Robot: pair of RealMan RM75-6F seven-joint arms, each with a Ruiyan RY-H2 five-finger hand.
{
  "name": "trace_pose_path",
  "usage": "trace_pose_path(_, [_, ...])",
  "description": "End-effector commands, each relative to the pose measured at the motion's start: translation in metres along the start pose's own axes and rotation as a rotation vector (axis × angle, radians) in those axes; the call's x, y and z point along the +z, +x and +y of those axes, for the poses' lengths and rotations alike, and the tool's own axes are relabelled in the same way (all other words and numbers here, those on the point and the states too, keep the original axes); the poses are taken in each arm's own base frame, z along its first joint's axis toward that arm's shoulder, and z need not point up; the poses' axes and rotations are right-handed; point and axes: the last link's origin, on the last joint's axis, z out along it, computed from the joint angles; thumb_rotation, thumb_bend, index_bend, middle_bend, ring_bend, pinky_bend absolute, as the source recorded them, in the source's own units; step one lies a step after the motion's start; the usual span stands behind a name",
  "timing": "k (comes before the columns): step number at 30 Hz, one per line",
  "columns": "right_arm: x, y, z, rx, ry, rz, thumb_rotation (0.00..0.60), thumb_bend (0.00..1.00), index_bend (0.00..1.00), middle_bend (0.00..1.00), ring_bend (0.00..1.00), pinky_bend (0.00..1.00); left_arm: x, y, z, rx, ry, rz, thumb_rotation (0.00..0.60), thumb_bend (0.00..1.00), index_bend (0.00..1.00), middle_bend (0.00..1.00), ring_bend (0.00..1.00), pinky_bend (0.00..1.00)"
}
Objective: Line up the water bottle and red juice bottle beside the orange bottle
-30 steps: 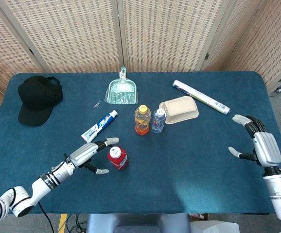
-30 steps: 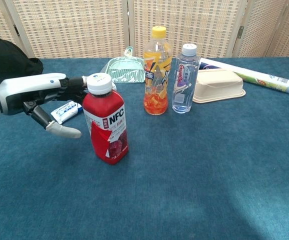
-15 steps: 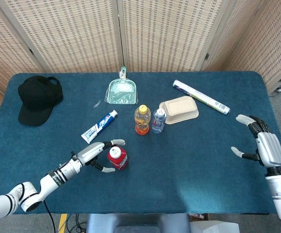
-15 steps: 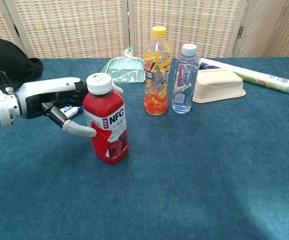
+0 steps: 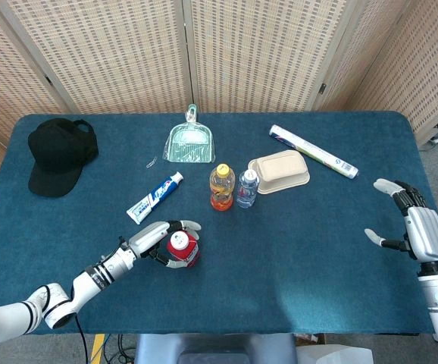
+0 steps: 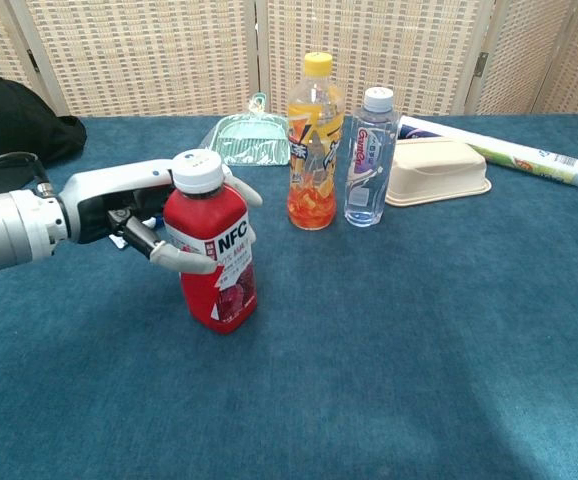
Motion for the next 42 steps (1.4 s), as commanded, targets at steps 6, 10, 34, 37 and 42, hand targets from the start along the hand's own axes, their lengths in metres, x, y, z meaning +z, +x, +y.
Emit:
trace_pose_path(6, [0.0,-0.001,-0.001,0.007,0.001,0.002,0.6,0.18,0.2,0.19,0.07,0.1,-0.001,0.006,-0.002,0.011,0.002,0.049,0.6,0.15,0.54,0.52,0.49,0.38])
trace_pose_path(10, [-0.001,0.0,-0.002,0.009,0.006,0.005,0.6,0.18,0.2,0.19,0.07,0.1,-0.003,0.019,-0.003,0.022,0.013,0.102,0.6,0.15,0.53,0.52,0.49,0.38])
trace_pose_path(34, [-0.002,0.003,-0.004,0.009,0.014,0.018,0.6,0.18,0.2,0.19,0.07,0.1,0.042,0.055,-0.006,0.041,0.107,0.256,0.6,0.15,0.5,0.52,0.49,0.4])
trace_pose_path(37, [-0.002,0.004,-0.003,0.009,0.012,0.018,0.6,0.18,0.2,0.19,0.07,0.1,0.052,0.057,-0.005,0.053,0.118,0.263,0.6,0.15,0.5,0.52,0.49,0.4])
trace_pose_path(42, [-0.003,0.004,-0.001,0.012,0.009,0.018,0.6,0.18,0.2,0.19,0.07,0.1,0.064,0.06,-0.005,0.066,0.133,0.276,0.6,0.15,0.49,0.52,0.49,0.4])
